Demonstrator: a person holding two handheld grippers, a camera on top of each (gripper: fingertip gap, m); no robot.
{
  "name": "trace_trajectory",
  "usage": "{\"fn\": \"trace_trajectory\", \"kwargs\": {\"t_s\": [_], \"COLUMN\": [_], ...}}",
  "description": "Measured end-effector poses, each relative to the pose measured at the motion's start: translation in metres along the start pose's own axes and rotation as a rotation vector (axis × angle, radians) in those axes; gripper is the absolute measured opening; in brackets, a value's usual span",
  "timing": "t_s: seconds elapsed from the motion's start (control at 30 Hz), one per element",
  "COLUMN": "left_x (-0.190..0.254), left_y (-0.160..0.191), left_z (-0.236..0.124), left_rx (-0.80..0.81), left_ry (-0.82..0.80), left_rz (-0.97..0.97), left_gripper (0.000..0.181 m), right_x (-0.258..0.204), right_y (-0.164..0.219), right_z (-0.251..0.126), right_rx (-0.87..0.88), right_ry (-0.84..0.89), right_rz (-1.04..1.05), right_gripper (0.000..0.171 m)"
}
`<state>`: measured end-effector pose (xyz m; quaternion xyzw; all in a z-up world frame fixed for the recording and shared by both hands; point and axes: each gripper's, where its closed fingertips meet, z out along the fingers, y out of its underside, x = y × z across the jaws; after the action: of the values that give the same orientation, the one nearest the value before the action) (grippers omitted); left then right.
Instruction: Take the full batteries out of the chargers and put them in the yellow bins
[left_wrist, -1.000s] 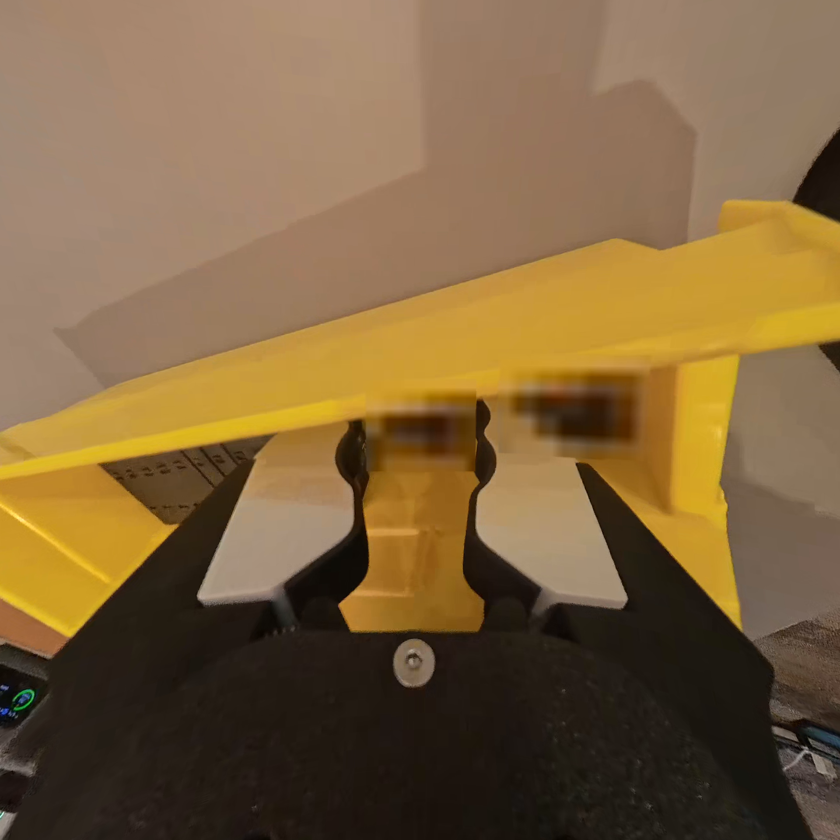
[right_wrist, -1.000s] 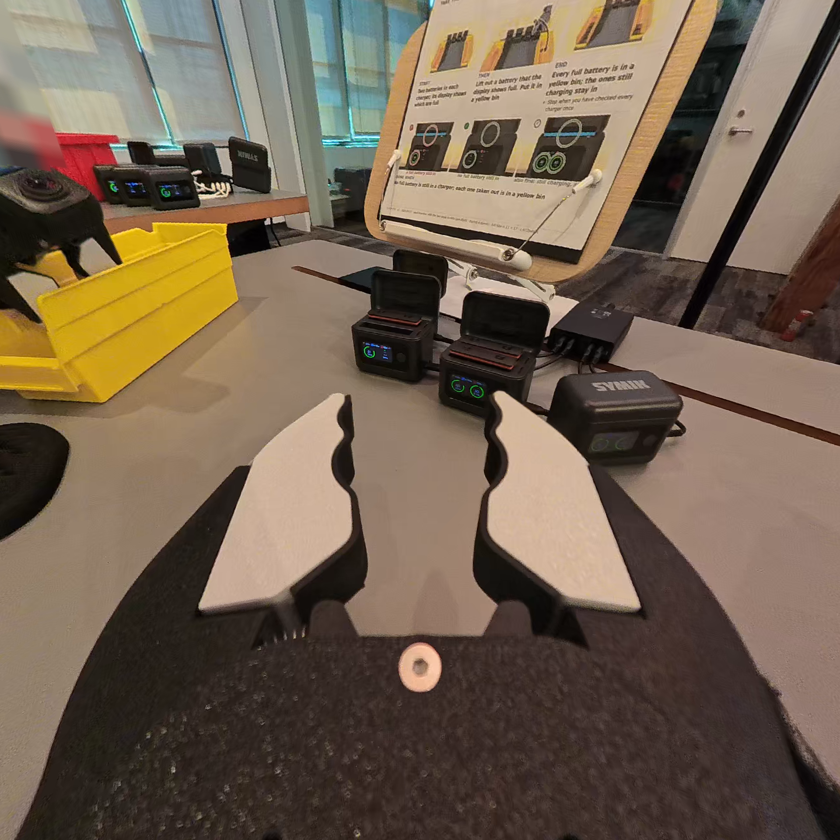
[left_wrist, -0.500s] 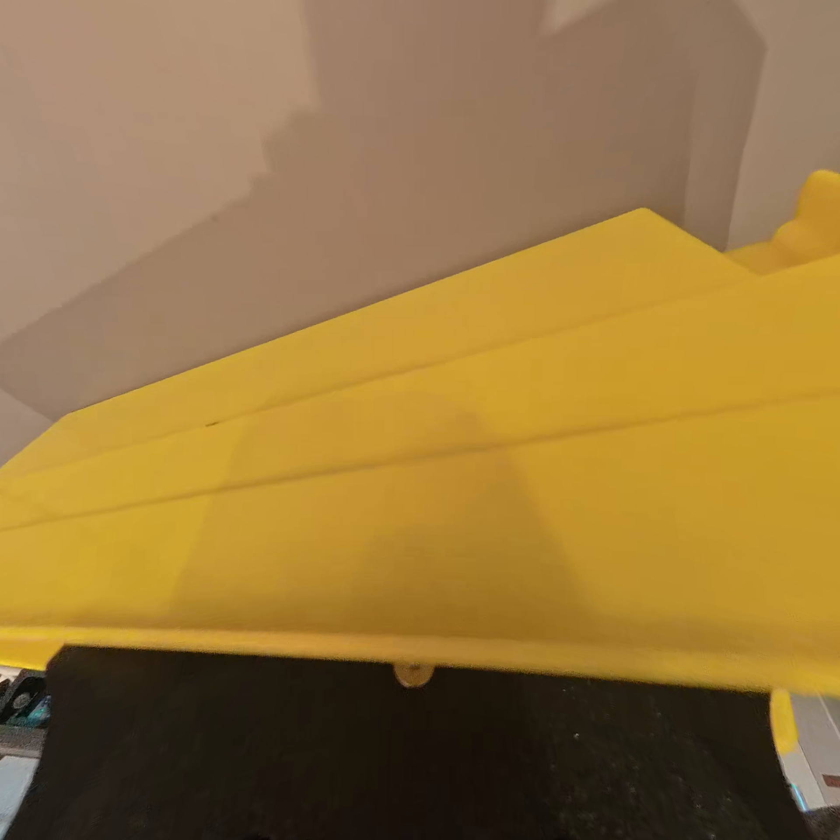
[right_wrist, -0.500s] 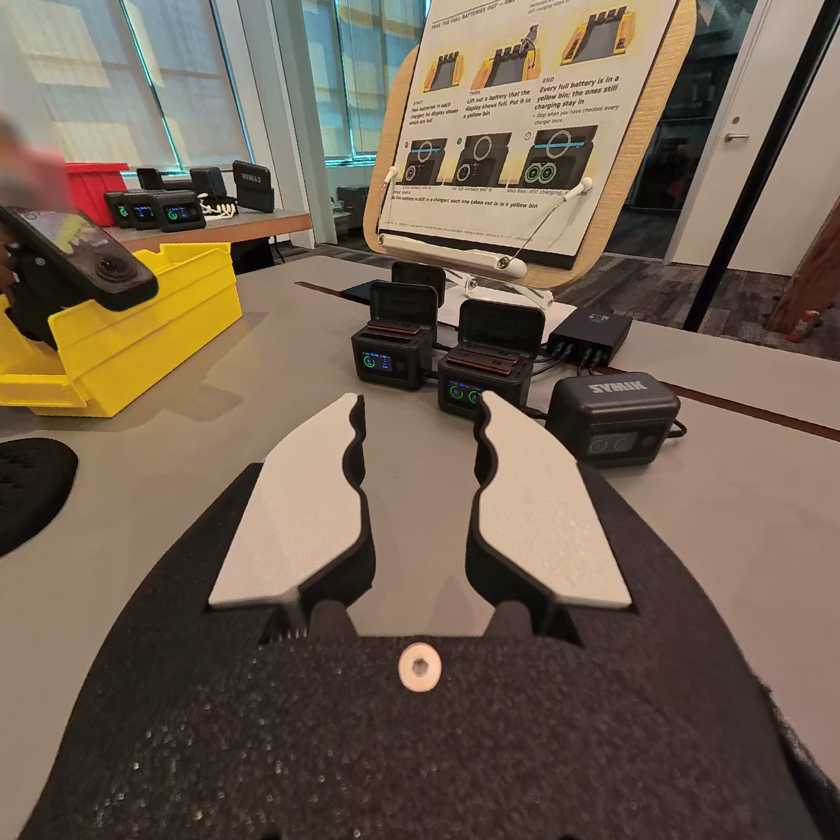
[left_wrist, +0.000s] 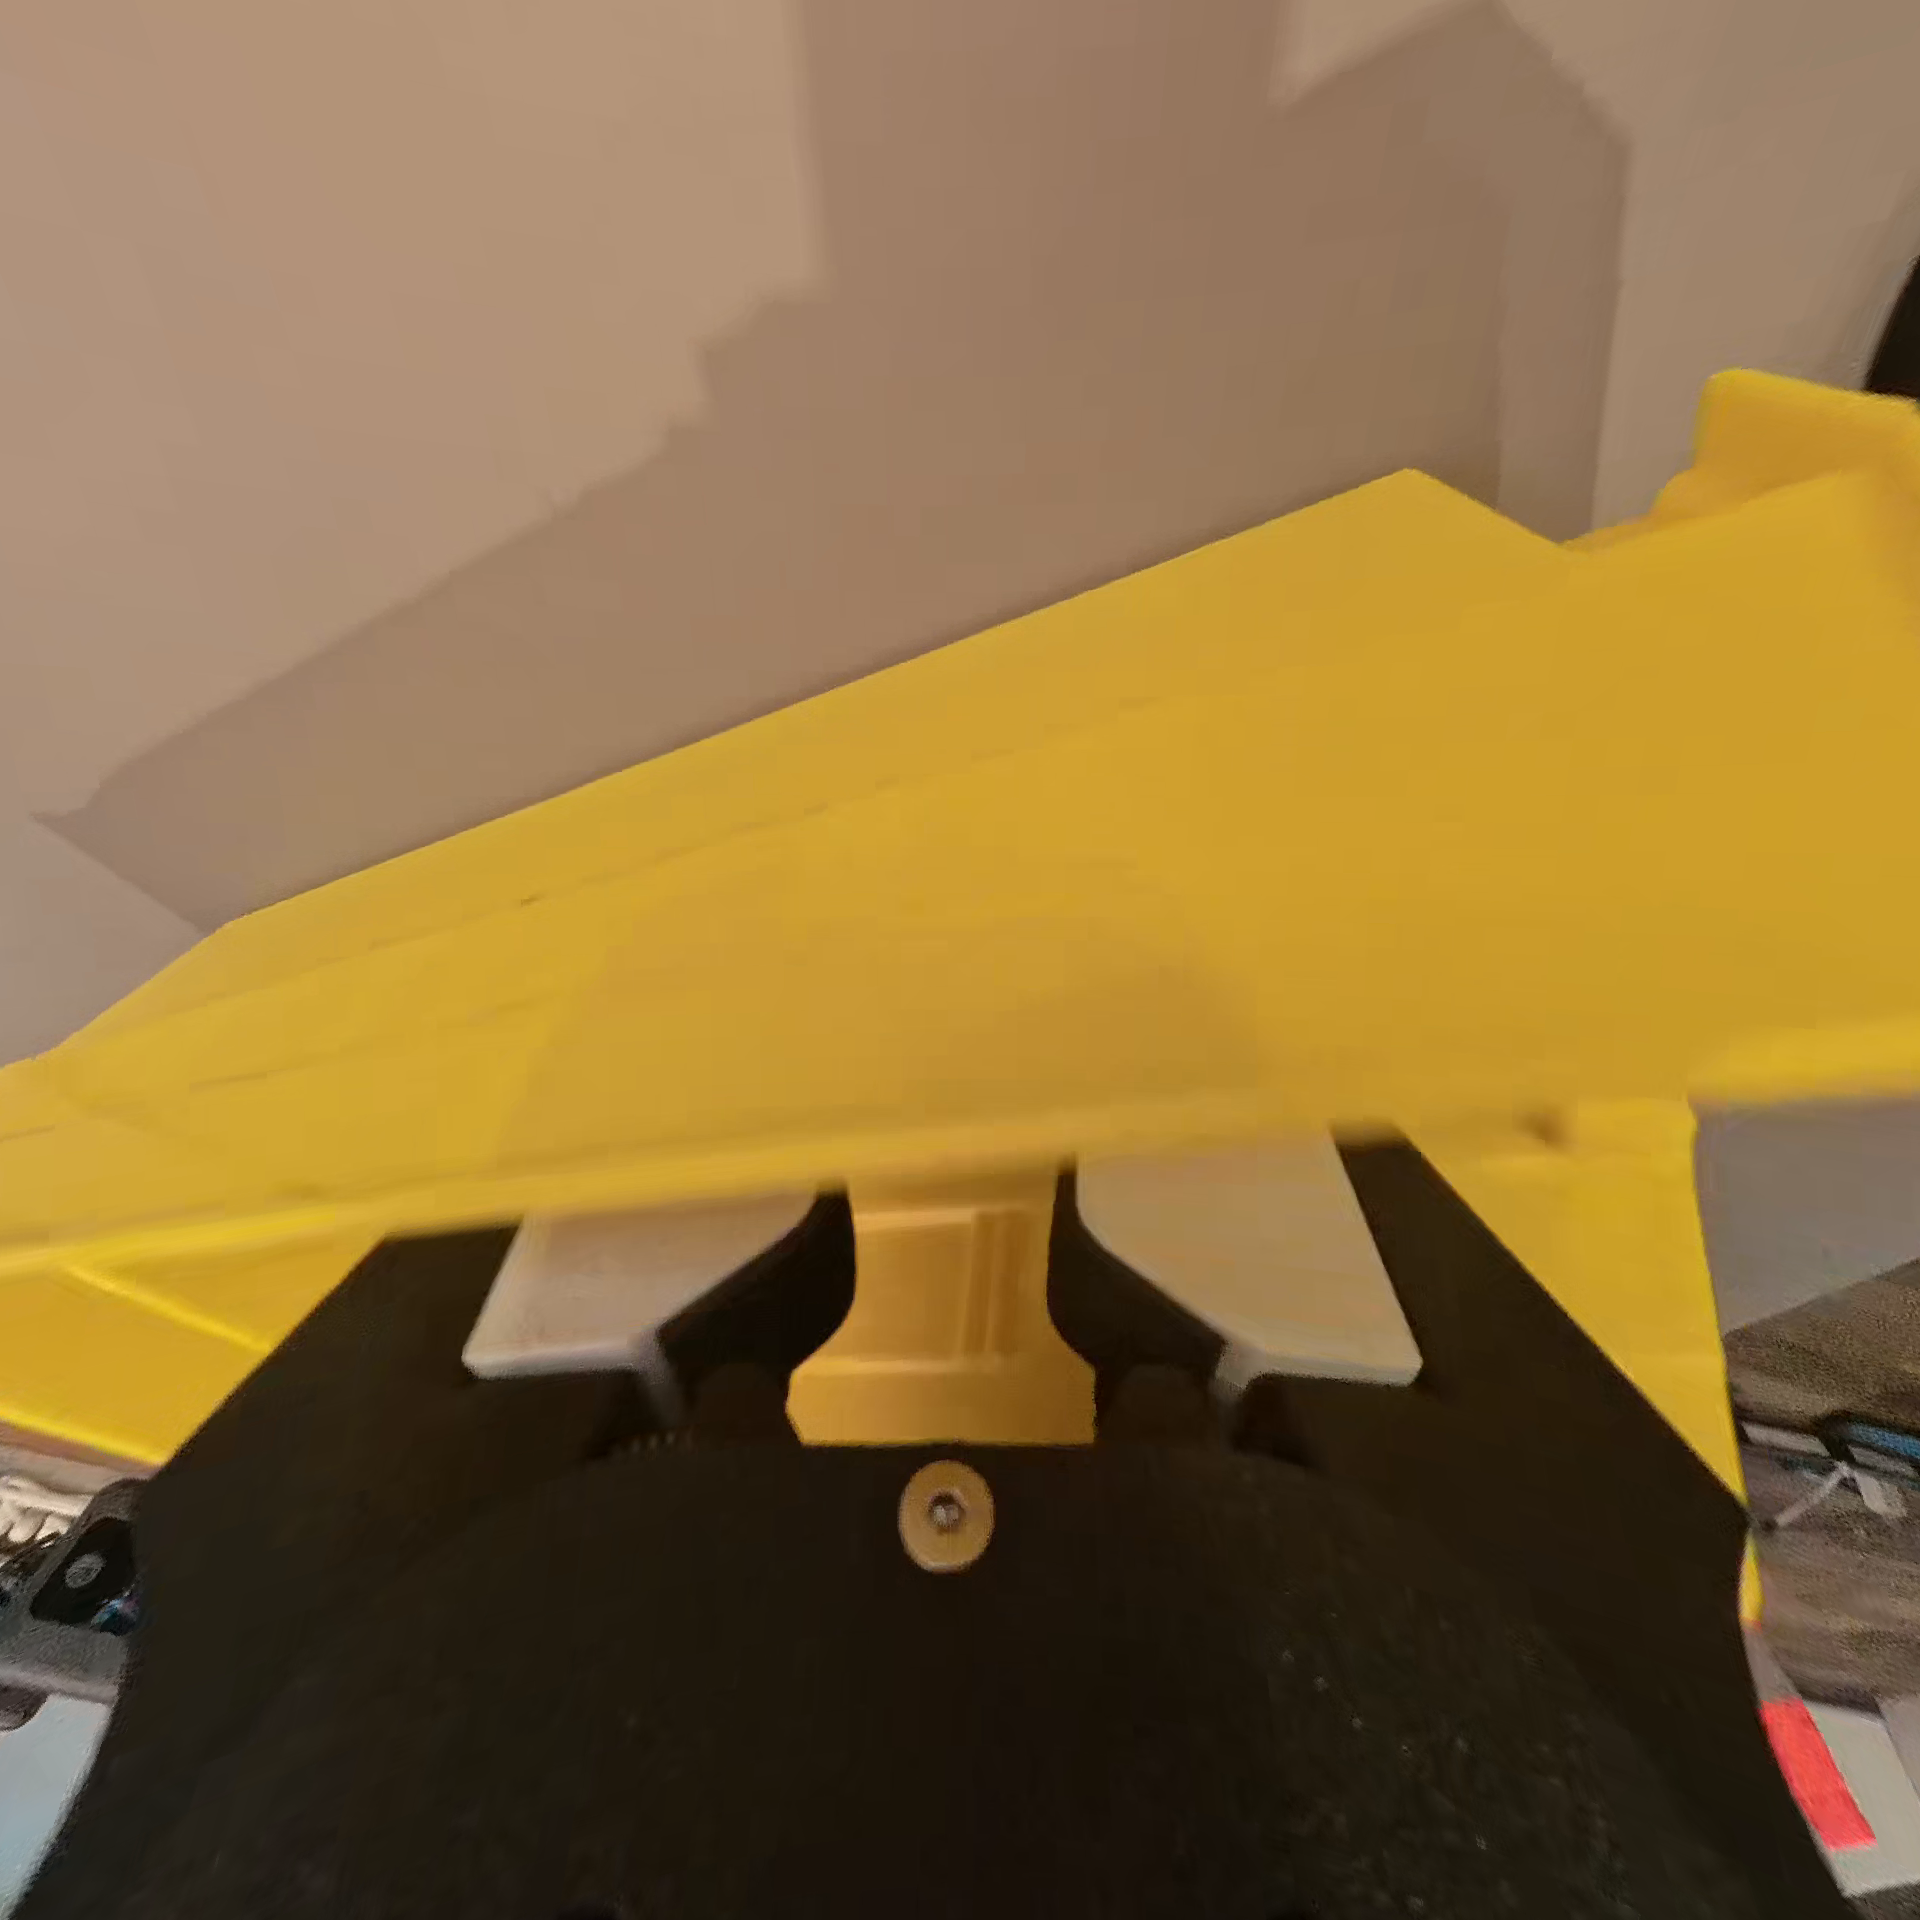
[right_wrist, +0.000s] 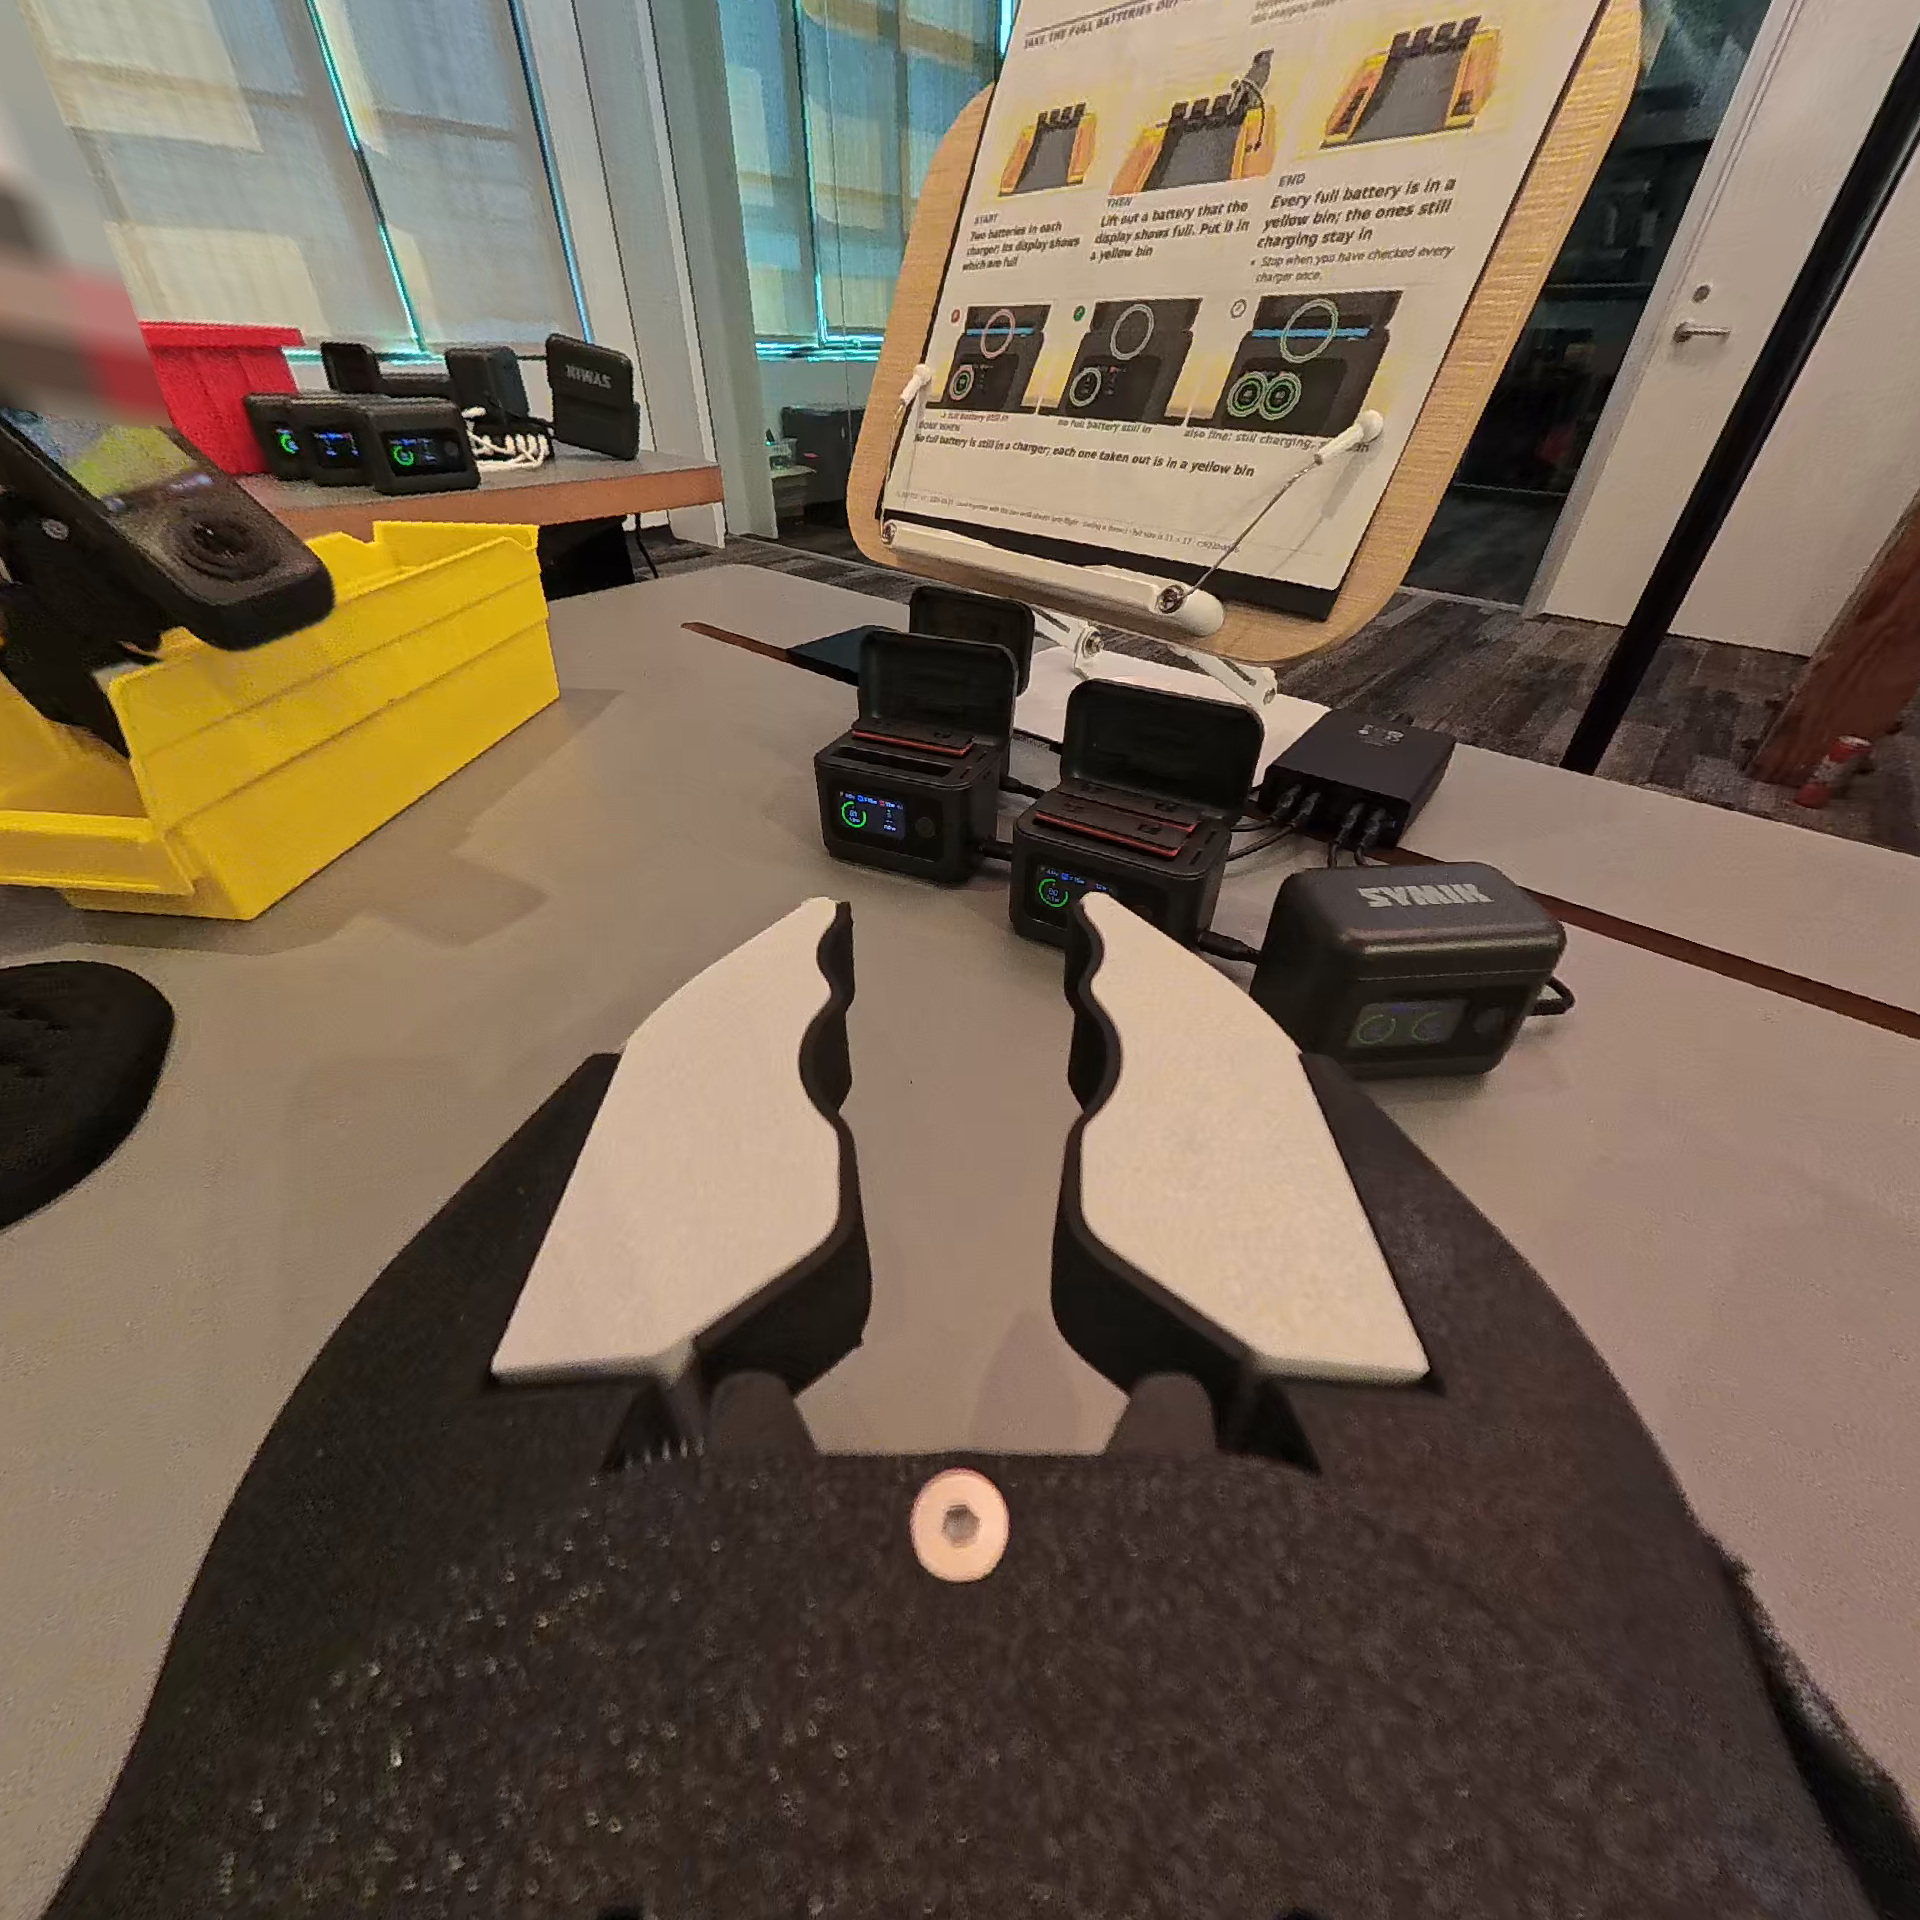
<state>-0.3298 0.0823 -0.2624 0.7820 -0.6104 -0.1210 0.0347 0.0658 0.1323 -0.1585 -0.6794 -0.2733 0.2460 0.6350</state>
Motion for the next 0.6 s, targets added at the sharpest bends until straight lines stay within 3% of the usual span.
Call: {"fn": "trace_trajectory", "kwargs": {"t_s": [0.03,0.17,0.3,0.6], "left_x": [0.0,-0.003,-0.005,0.038], "left_y": [-0.001,0.005,0.002,-0.082], "left_z": [-0.005,-0.031,-0.071,-0.188], "left_rx": [0.022,0.105,0.313,1.127], "left_ry": [-0.007,-0.049,-0.071,0.019], "left_rz": [-0.003,-0.033,-0.1,-0.078], "left_gripper": [0.042,0.042,0.042,0.042], "right_x": [0.0,-0.003,-0.011,-0.069], "right_y": [0.0,0.001,0.0,-0.008], "right_z": [0.0,0.001,0.002,0.011], "right_rx": [0.001,-0.004,-0.008,0.016], "right_ry": [0.0,-0.004,-0.015,-0.2], "right_rz": [-0.002,-0.022,-0.078,-0.096], "right_gripper": [0.039,0.038,0.037,0.039]}}
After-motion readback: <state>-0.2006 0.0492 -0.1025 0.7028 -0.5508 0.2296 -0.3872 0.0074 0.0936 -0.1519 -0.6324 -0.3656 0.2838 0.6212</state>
